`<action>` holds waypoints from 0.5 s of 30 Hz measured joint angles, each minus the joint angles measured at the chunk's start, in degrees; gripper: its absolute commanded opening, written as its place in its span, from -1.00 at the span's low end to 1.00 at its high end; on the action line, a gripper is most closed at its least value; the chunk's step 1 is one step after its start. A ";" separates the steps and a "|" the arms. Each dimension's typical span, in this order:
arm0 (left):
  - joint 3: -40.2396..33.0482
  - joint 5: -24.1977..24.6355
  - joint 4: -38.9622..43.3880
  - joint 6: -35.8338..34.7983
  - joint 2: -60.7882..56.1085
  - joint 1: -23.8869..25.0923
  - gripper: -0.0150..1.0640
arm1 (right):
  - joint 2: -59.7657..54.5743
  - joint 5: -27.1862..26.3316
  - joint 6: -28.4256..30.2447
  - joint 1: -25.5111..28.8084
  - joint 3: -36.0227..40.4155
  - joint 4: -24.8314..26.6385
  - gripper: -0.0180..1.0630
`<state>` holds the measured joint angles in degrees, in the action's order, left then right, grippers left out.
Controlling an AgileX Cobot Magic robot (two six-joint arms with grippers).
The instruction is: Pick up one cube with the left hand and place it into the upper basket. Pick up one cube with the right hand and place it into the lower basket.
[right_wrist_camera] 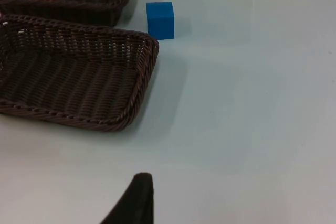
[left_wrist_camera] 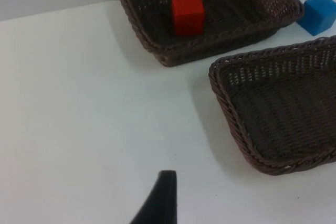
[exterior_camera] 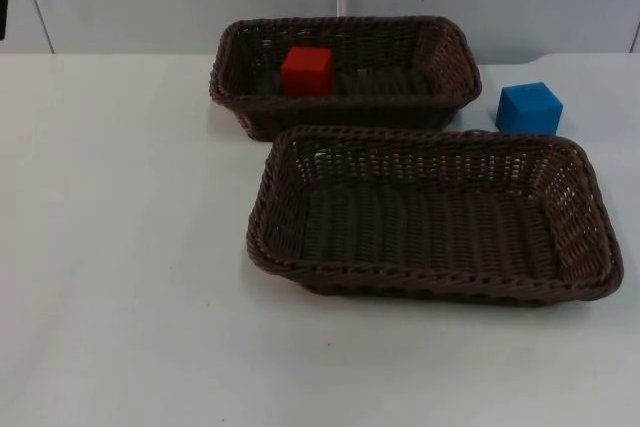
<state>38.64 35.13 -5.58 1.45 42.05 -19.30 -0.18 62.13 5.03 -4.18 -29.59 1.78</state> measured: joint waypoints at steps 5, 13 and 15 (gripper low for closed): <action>0.00 0.00 0.00 0.00 0.00 0.00 0.63 | 0.00 0.00 0.00 0.00 0.00 0.00 0.98; 0.00 0.04 0.00 0.00 0.00 0.00 0.63 | 0.00 0.00 0.00 0.00 0.00 0.00 0.98; 0.00 0.04 0.00 0.00 0.00 0.00 0.63 | 0.00 0.00 0.00 0.00 0.00 0.00 0.98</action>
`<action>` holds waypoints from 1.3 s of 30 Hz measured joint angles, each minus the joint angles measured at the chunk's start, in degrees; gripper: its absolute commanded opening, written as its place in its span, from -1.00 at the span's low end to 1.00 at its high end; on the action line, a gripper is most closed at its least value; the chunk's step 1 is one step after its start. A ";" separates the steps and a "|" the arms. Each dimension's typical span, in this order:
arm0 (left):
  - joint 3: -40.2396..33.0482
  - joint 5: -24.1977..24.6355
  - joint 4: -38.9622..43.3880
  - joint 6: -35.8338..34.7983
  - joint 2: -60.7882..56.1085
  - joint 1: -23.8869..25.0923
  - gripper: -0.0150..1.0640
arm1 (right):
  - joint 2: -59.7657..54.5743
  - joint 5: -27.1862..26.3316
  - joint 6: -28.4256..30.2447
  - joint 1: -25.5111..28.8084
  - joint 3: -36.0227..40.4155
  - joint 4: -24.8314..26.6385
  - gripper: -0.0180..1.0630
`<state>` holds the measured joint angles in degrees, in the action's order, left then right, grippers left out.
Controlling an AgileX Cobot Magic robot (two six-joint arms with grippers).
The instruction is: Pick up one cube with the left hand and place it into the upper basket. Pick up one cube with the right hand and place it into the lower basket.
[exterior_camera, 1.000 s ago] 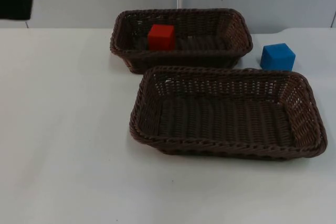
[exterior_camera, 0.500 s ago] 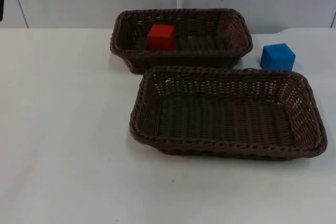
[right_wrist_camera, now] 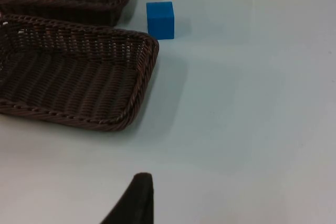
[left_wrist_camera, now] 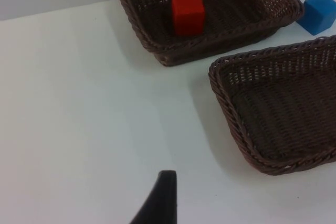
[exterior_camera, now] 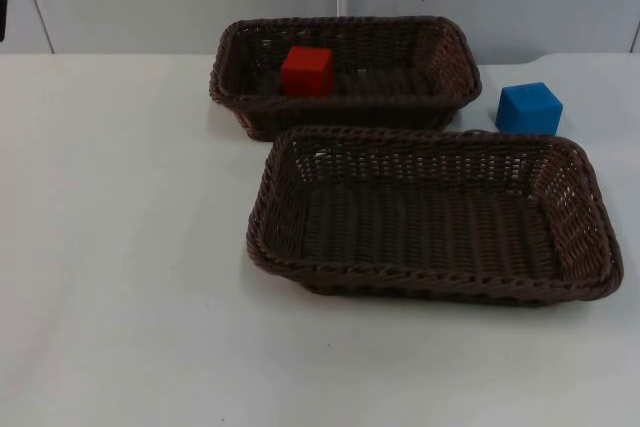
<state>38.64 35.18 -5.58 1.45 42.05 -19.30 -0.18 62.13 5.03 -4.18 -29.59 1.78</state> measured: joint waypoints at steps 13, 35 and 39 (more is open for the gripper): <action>0.00 0.09 0.31 0.00 0.00 0.00 0.63 | 0.00 0.00 -0.12 0.00 0.00 0.00 0.98; 0.00 0.09 0.31 0.00 0.00 0.00 0.63 | -16.11 -3.42 -0.12 0.00 -3.66 0.00 0.98; 0.00 0.09 0.31 0.00 0.00 0.00 0.63 | -26.09 -6.67 -0.12 0.00 -7.64 0.00 0.98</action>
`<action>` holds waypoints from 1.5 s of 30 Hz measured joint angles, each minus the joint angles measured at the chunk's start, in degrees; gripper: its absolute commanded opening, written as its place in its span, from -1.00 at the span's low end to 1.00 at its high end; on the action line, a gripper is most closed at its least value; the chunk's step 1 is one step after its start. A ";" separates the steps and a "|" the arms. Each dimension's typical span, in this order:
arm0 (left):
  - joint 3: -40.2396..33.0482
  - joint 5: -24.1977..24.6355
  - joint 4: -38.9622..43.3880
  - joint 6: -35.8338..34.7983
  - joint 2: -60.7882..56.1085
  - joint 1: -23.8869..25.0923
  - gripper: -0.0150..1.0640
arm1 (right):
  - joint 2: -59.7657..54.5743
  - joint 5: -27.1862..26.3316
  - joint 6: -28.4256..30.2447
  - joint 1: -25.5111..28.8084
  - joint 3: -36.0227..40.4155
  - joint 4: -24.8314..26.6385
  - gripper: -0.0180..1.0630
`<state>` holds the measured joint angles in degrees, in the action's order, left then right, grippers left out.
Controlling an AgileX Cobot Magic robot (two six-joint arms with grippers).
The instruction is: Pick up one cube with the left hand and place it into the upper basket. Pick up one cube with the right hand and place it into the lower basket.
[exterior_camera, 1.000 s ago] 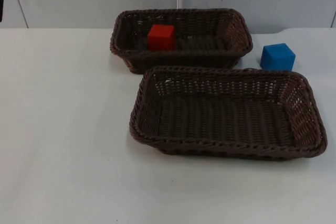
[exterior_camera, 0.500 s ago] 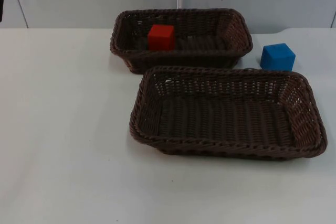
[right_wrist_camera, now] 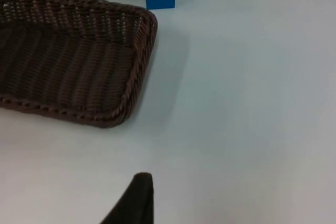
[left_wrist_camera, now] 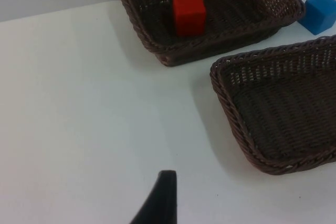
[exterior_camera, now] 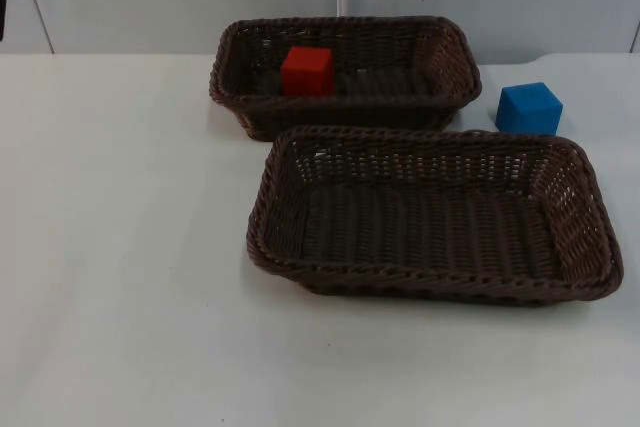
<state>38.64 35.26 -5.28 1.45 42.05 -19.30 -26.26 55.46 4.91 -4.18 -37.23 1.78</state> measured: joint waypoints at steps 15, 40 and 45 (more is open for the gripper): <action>0.00 0.00 0.04 0.00 0.00 0.00 0.63 | -37.93 -2.59 1.29 0.00 -19.39 0.00 0.98; 0.00 0.14 0.04 0.00 0.00 0.00 0.63 | -71.60 -12.06 12.04 -0.69 -37.59 2.99 0.98; 0.00 0.25 0.04 0.00 0.00 0.00 0.63 | -76.23 -14.11 12.38 -2.10 -41.34 3.12 0.98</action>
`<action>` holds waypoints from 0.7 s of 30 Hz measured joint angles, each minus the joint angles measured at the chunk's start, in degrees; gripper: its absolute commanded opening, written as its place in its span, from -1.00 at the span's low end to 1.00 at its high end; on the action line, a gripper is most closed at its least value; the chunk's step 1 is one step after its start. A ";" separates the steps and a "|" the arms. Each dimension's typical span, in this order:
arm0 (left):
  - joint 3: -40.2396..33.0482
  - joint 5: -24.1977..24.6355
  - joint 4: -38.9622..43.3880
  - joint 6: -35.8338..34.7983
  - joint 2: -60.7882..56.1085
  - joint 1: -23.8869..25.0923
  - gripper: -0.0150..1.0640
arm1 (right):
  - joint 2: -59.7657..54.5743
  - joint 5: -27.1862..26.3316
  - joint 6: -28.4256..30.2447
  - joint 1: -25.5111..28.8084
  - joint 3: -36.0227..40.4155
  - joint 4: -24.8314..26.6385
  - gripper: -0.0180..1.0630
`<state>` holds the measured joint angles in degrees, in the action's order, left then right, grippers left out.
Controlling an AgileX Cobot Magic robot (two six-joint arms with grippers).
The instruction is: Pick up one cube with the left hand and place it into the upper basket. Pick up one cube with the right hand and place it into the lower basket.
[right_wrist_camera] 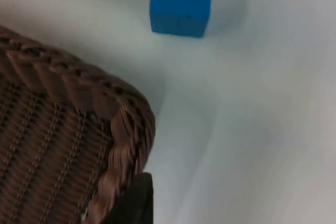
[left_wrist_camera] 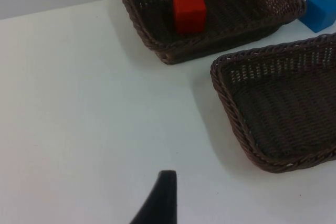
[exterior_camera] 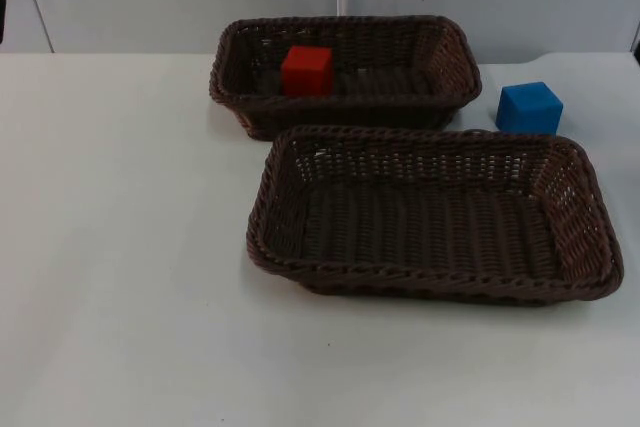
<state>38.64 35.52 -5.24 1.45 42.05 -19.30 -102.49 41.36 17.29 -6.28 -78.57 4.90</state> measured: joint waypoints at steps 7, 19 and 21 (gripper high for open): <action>0.00 0.00 0.00 0.00 0.00 0.00 0.63 | -8.07 -1.75 1.37 -2.59 -5.94 -0.13 0.98; 0.00 0.00 0.10 0.00 0.00 0.00 0.63 | -16.82 -9.16 2.14 -2.87 -9.26 0.26 0.98; 0.00 0.00 0.10 0.00 0.00 0.00 0.63 | -18.03 -11.58 2.14 -2.87 -9.26 1.31 0.98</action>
<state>38.64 35.52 -5.13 1.45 42.05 -19.30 -120.52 29.77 19.42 -9.15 -87.83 6.21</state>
